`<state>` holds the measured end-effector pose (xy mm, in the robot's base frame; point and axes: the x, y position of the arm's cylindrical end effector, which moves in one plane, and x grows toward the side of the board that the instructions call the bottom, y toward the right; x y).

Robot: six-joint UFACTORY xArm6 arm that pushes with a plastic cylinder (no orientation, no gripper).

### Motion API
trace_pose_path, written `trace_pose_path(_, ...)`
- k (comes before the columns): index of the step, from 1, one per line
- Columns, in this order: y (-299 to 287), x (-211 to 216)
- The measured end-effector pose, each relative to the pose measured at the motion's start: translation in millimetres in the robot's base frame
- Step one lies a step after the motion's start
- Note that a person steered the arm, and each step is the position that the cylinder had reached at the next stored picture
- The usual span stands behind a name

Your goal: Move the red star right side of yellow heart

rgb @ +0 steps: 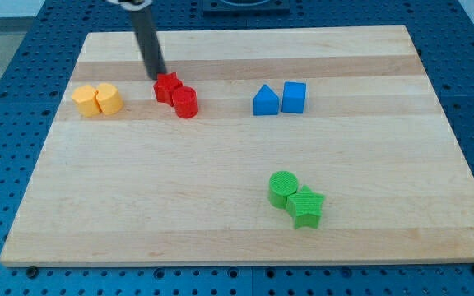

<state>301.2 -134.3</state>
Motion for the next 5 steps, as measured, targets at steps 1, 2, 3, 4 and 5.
trace_pose_path(1, 31.4, 1.0)
trace_pose_path(2, 30.1, 11.5)
trace_pose_path(3, 4.4, 11.9)
trace_pose_path(4, -24.6, 11.9)
trace_pose_path(5, -37.7, 13.8)
